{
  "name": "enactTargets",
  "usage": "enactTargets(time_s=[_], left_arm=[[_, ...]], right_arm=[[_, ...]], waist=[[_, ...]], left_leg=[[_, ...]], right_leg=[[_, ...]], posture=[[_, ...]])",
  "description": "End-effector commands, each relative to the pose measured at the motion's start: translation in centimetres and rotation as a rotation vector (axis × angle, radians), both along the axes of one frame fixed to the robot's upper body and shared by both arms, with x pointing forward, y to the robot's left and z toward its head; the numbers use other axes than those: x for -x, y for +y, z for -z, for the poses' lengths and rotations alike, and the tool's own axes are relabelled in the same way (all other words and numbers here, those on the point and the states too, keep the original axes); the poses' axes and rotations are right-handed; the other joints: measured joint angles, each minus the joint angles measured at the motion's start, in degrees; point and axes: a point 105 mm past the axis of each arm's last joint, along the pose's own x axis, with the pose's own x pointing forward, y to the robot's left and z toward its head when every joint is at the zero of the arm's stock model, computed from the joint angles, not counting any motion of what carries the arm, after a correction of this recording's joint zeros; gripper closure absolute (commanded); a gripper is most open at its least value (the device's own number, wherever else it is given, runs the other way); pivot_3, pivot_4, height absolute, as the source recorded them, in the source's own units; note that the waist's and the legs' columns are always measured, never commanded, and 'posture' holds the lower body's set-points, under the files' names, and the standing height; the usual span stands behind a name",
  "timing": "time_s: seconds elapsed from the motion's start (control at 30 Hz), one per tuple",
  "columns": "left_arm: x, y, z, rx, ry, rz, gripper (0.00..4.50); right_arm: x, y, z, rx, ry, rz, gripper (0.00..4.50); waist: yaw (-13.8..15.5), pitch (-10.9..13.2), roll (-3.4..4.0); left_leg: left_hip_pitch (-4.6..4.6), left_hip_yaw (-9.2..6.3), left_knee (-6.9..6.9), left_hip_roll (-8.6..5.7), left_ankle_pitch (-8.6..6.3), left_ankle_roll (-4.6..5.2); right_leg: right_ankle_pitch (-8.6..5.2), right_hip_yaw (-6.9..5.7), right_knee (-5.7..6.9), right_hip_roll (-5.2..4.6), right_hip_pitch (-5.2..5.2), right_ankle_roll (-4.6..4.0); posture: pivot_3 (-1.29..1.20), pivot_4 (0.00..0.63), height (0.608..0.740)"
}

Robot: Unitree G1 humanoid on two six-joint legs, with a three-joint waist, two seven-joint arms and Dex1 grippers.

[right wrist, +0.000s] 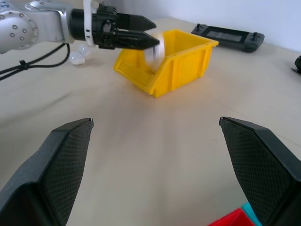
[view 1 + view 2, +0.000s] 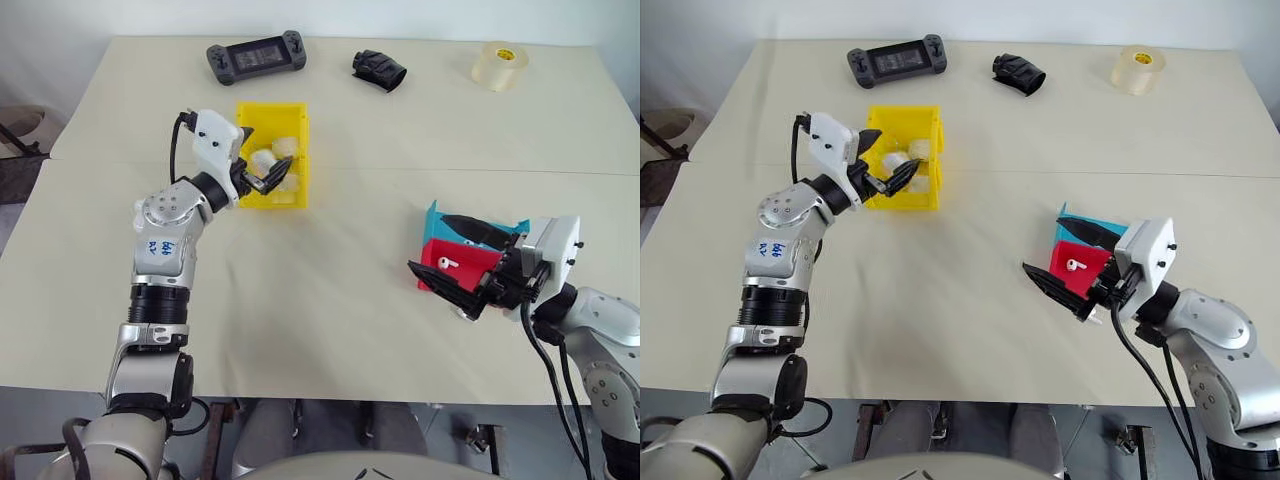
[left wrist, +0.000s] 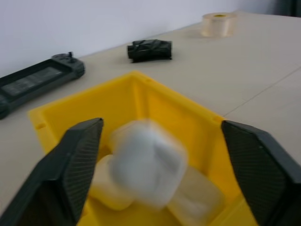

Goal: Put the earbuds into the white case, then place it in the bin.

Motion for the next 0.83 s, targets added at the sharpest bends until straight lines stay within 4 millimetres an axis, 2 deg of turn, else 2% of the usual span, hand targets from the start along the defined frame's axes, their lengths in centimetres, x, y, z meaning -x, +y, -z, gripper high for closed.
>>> enactTargets(time_s=[0.03, 0.13, 0.2, 0.27, 0.33, 0.4, 0.47, 0.57, 0.7, 0.83], left_arm=[[2.1, -0.3, -2.8, -0.062, -0.166, 0.057, 0.03], [4.6, -0.3, -2.5, -0.065, -0.169, 0.150, 0.03], [6.6, -0.5, -1.8, -0.068, -0.142, 0.276, 0.03], [8.2, 0.4, -1.0, -0.099, -0.126, 0.318, 0.03], [10.3, 2.2, 0.9, -0.146, -0.046, 0.385, 0.03], [11.6, 3.1, 1.9, -0.144, 0.024, 0.434, 0.03], [12.9, 5.3, 2.9, -0.181, 0.015, 0.441, 0.03], [13.6, 6.4, 3.0, -0.203, -0.015, 0.439, 0.03], [13.9, 7.7, 4.2, -0.253, 0.039, 0.340, 0.03], [13.8, 7.4, 4.2, -0.258, 0.007, 0.314, 0.03]], right_arm=[[0.5, 0.1, -0.7, -0.002, -0.031, -0.009, 0.00], [0.4, -0.1, -0.4, 0.015, -0.021, -0.020, 0.00], [0.3, -0.3, -0.3, 0.020, -0.016, -0.024, 0.00], [0.2, -0.8, -0.3, 0.038, -0.015, -0.031, 0.00], [0.1, -1.4, -0.2, 0.067, -0.015, -0.046, 0.00], [0.0, -1.7, -0.1, 0.081, -0.012, -0.055, 0.00], [-0.3, -2.4, 0.1, 0.109, -0.003, -0.061, 0.00], [-0.4, -3.0, 0.1, 0.128, -0.003, -0.062, 0.00], [-0.3, -3.7, 0.2, 0.144, 0.001, -0.062, 0.00], [-0.5, -4.1, 0.3, 0.149, 0.005, -0.053, 0.00]], waist=[[-0.06, 0.00, 0.00], [-0.63, 0.00, 0.01], [-0.59, -0.01, 0.01], [-0.62, -0.01, 0.02], [-0.84, -0.01, 0.02], [-0.93, -0.01, 0.03], [-0.66, -0.02, 0.04], [0.05, -0.02, 0.04], [-0.08, -0.02, 0.03], [-0.12, -0.02, 0.03]], left_leg=[[0.00, 0.00, 0.00, 0.01, 0.00, 0.00], [0.03, 0.05, -0.08, 0.05, 0.00, 0.00], [0.05, 0.04, -0.08, 0.09, 0.00, -0.01], [0.05, 0.03, -0.07, 0.12, 0.01, -0.02], [0.06, 0.04, -0.07, 0.16, 0.01, -0.02], [0.09, 0.06, -0.10, 0.33, 0.01, -0.02], [0.08, 0.07, -0.09, 0.37, 0.01, -0.02], [0.09, 0.08, -0.07, 0.37, 0.00, -0.01], [0.10, 0.05, -0.04, 0.32, -0.01, 0.01], [0.11, 0.07, -0.06, 0.37, -0.01, 0.01]], right_leg=[[0.00, 0.00, 0.00, 0.00, -0.01, 0.00], [0.00, 0.00, 0.01, 0.01, -0.04, 0.00], [0.00, 0.00, 0.03, 0.02, -0.04, -0.01], [0.00, 0.01, 0.03, 0.01, -0.04, -0.01], [0.00, 0.03, 0.01, 0.01, -0.03, -0.01], [-0.01, 0.05, 0.01, 0.01, -0.03, -0.03], [-0.02, 0.04, -0.04, 0.02, 0.01, -0.04], [-0.02, 0.05, -0.10, -0.01, 0.06, -0.04], [-0.01, 0.03, -0.12, -0.05, 0.14, -0.04], [-0.02, 0.02, -0.10, 0.00, 0.11, -0.04]], posture=[[0.00, 0.150, 0.740], [0.00, 0.150, 0.740], [0.00, 0.150, 0.740], [0.00, 0.150, 0.740], [0.00, 0.150, 0.740], [0.00, 0.150, 0.740], [0.00, 0.150, 0.740], [0.00, 0.150, 0.740], [0.00, 0.150, 0.740], [0.00, 0.150, 0.740]])
